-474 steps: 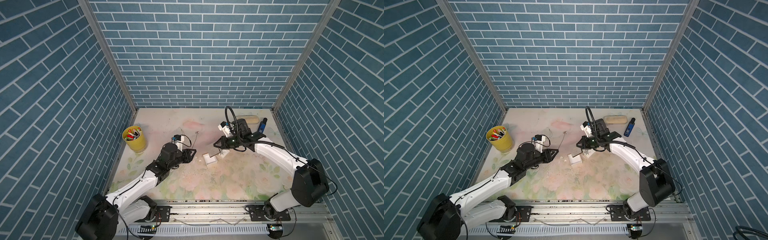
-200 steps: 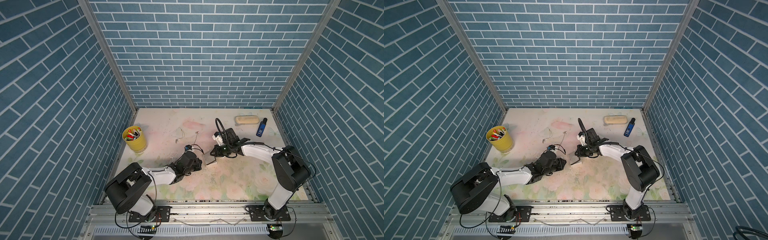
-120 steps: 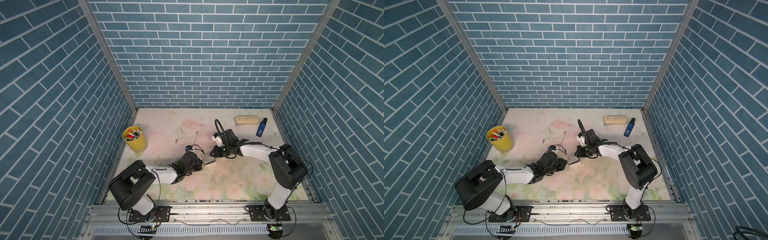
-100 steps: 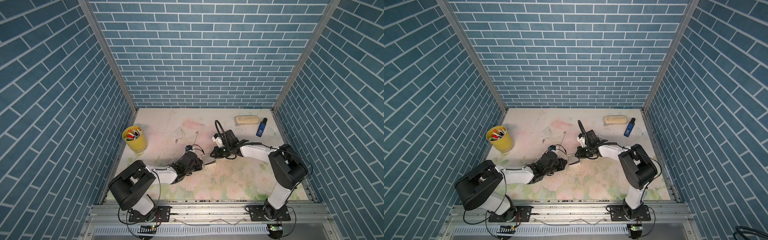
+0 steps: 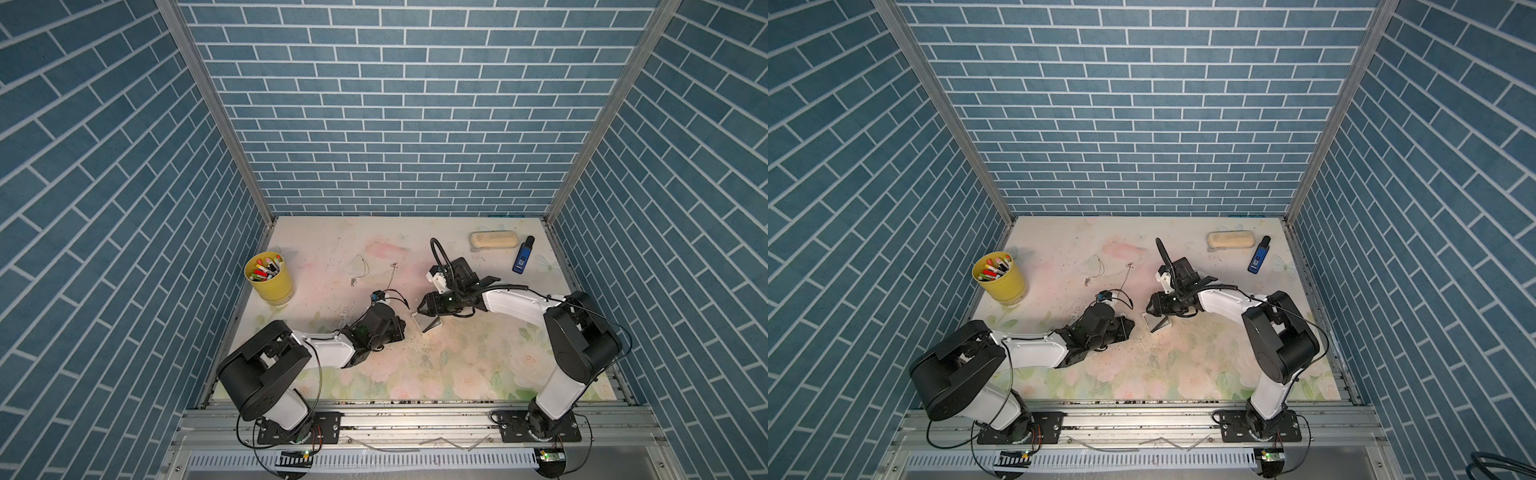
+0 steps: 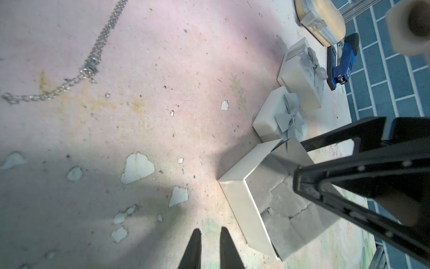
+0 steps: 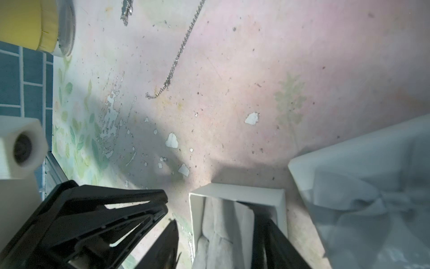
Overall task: Take the necklace out of the lift-off lid jewelry box
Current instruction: Place the inner lining in the jewelry box.
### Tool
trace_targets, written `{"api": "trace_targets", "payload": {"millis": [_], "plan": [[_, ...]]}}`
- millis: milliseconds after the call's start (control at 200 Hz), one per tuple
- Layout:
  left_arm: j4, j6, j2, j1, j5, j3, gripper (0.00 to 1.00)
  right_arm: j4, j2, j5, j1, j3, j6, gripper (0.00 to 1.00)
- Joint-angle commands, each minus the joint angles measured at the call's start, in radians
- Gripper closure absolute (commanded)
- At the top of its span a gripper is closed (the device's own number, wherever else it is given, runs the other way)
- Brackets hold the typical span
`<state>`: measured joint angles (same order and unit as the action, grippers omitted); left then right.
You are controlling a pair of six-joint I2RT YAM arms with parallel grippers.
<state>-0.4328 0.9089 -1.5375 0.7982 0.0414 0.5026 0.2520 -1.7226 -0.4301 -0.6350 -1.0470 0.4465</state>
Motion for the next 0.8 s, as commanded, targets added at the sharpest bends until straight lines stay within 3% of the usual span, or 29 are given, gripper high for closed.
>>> {"api": "trace_targets", "payload": {"millis": [0, 250, 490, 790], "plan": [[-0.005, -0.009, 0.011, 0.005, -0.007, -0.002, 0.83, 0.082, 0.042, 0.015, -0.003, -0.040, -0.008, 0.35], [-0.003, -0.023, 0.019, 0.005, -0.002, 0.004, 0.83, 0.203, 0.088, 0.084, -0.004, -0.087, -0.039, 0.36], [0.003, -0.034, 0.022, 0.006, 0.005, 0.011, 0.83, 0.336, 0.151, 0.131, -0.025, -0.105, -0.071, 0.58], [-0.012, -0.038, -0.001, 0.004, 0.021, 0.021, 0.84, 0.385, 0.071, 0.111, -0.072, -0.111, -0.088, 0.76]]}}
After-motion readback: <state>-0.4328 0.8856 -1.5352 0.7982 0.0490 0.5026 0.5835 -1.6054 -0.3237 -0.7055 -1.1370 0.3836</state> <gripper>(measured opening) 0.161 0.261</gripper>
